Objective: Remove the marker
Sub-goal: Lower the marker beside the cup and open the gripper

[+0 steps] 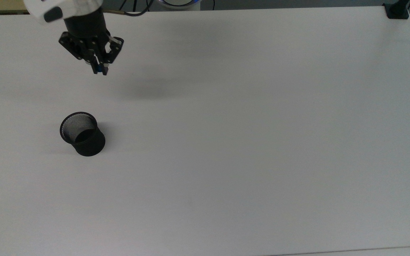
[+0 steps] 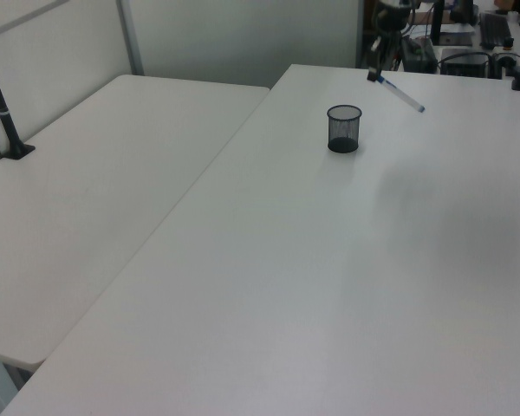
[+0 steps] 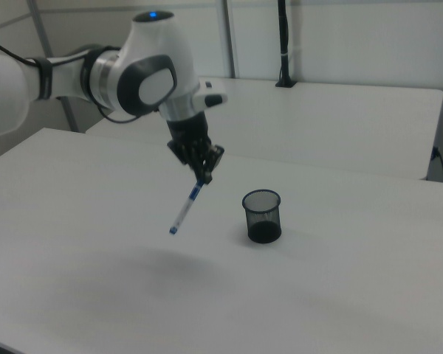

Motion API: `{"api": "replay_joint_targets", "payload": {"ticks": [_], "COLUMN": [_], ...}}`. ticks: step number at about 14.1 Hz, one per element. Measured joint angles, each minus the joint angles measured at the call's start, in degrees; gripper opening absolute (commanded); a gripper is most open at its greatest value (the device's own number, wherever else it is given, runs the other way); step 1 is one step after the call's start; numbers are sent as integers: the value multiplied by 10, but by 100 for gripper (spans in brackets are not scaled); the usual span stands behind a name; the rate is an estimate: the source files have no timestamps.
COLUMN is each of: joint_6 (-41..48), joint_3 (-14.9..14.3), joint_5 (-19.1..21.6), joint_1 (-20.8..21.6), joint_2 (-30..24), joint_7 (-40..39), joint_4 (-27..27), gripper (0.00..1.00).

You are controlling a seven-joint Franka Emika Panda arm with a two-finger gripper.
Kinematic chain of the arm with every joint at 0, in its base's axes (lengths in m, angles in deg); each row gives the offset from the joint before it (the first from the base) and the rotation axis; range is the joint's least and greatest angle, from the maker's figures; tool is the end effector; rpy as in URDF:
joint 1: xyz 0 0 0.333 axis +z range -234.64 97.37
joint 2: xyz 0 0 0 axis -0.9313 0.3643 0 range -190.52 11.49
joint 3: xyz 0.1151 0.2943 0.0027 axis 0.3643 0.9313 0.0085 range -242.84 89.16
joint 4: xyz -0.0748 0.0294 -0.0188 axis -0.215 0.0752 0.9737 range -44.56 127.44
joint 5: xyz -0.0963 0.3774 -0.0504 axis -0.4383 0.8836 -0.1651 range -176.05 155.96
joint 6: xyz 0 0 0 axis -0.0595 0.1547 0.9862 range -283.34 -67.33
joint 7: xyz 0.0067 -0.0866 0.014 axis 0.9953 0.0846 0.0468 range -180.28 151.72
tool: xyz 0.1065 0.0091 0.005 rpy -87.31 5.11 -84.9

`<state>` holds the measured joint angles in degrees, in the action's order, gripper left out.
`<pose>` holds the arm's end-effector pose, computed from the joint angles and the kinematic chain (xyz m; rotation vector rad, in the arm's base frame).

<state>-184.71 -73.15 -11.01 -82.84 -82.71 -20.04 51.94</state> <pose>0.6034 -0.1146 0.5098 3.0994 -0.1204 0.2420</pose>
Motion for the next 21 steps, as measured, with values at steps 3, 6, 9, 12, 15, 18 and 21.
{"api": "replay_joint_targets", "payload": {"ticks": [3, 6, 9, 12, 15, 18, 21], "joint_6": [5, -31, -77, -108, -137, -156, -157], "joint_3": [13, 17, 17, 17, 17, 16, 16], "joint_5": [0, 0, -1, -1, -1, -1, -1], "joint_1": [3, 14, 24, 24, 23, 22, 21], "joint_2": [43, 97, 134, 155, 163, 168, 169], "joint_7": [-19, -21, -19, -18, -16, -7, 20], "joint_4": [21, 21, 21, 21, 27, 37, 38], "gripper": [0, 0, 0, 0, 51, 92, 100]}}
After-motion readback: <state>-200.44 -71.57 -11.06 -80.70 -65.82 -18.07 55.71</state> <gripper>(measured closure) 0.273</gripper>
